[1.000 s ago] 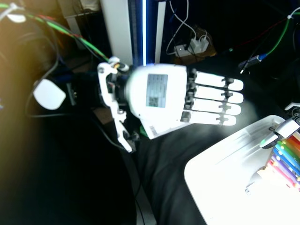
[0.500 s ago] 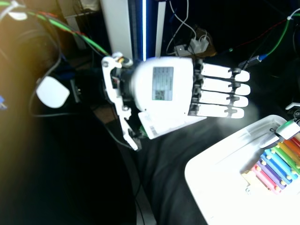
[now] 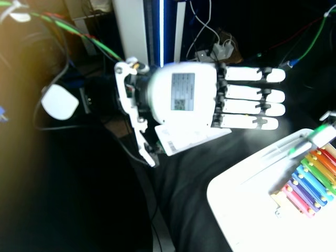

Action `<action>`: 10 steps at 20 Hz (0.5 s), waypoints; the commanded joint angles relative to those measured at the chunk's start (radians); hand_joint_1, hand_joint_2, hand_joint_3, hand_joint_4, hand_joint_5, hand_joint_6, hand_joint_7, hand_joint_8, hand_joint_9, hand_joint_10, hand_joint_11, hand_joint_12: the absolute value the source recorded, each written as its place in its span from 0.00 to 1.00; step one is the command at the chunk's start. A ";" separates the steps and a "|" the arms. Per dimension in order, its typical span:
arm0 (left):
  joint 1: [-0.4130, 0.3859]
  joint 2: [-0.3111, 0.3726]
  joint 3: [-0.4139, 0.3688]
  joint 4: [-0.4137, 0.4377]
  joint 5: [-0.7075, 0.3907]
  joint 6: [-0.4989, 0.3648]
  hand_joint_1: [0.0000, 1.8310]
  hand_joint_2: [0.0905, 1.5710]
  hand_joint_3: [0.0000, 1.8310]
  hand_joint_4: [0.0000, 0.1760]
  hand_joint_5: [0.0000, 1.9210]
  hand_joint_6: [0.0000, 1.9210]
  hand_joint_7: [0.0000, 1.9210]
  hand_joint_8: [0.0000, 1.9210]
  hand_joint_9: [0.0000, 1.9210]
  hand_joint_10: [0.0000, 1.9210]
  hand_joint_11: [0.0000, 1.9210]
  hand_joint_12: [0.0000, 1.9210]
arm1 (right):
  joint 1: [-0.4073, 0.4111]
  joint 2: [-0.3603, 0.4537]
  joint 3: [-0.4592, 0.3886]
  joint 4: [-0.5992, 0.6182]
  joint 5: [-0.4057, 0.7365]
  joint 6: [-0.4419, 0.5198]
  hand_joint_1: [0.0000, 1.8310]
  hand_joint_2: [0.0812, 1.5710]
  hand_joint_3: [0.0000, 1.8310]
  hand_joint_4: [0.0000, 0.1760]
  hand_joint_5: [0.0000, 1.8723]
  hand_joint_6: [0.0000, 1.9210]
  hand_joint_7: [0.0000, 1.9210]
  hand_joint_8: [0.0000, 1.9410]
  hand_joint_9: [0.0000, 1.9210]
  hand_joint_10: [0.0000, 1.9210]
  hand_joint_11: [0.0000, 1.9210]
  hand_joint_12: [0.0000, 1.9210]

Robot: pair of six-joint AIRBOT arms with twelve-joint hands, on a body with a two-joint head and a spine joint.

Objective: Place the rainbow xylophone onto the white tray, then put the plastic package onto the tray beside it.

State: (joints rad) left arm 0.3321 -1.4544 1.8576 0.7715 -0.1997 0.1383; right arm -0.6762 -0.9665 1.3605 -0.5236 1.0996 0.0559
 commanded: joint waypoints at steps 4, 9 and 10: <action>-0.046 0.093 -0.090 0.034 -0.135 0.014 0.42 0.42 0.00 0.99 0.00 0.00 0.00 0.00 0.00 0.00 0.00 0.00 | 0.014 0.043 -0.017 0.035 0.049 0.014 0.41 0.45 0.00 0.30 0.00 0.00 0.05 0.00 0.02 0.00 0.06 0.00; -0.093 0.202 -0.221 0.131 -0.166 0.042 0.48 0.40 0.00 0.81 0.00 0.00 0.00 0.00 0.00 0.00 0.00 0.00 | 0.100 0.095 -0.022 -0.151 -0.086 0.115 0.36 0.44 0.00 0.04 0.00 0.00 0.07 0.00 0.04 0.01 0.08 0.01; -0.104 0.224 -0.245 0.164 -0.165 0.042 0.48 0.40 0.00 0.87 0.00 0.00 0.00 0.00 0.00 0.00 0.00 0.00 | 0.159 0.097 -0.021 -0.255 -0.144 0.157 0.36 0.43 0.00 0.03 0.00 0.00 0.06 0.00 0.04 0.01 0.08 0.02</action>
State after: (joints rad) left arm 0.2382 -1.2224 1.5932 0.9668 -0.2935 0.1837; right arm -0.4919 -0.8665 1.3415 -0.9031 0.8886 0.2333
